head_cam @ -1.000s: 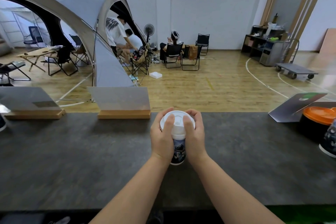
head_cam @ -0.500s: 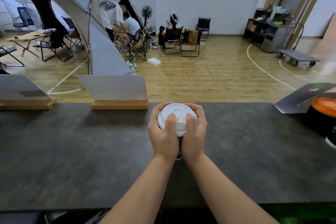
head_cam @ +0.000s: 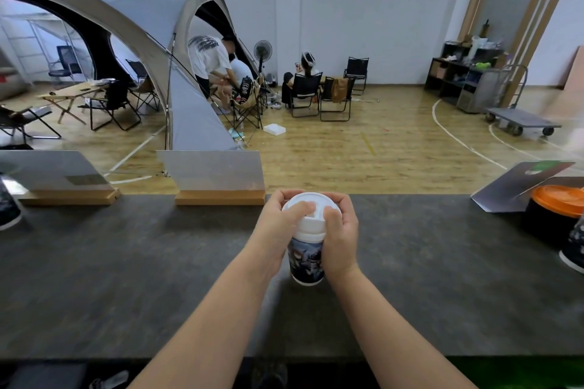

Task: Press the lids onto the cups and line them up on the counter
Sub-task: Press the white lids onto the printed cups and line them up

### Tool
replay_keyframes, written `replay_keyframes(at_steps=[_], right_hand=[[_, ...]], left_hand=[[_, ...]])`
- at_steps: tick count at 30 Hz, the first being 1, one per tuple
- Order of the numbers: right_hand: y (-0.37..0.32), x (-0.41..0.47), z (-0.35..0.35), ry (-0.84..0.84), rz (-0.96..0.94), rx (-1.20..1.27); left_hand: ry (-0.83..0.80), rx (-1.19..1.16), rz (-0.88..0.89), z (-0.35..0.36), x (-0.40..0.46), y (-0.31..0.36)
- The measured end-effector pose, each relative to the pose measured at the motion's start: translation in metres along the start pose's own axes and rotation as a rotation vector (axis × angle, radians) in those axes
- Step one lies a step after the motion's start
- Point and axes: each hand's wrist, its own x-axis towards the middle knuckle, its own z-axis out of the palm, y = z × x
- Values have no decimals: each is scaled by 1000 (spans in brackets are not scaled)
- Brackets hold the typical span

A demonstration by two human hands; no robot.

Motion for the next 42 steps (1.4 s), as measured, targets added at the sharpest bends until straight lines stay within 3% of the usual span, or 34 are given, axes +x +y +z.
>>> replay_keyframes(at_steps=[9, 15, 20, 27, 42], right_hand=[[3, -2, 2, 32, -9, 18], [7, -4, -2, 16, -11, 59], [5, -5, 0, 28, -7, 95], [8, -4, -1, 14, -25, 101], [14, 4, 0, 31, -44, 98]], left_hand=[[40, -27, 18, 4, -2, -3], [132, -286, 189, 18, -12, -23], [276, -305, 312, 25, -6, -33], [319, -307, 438, 26, -1, -39], [378, -308, 496, 31, 7, -47]])
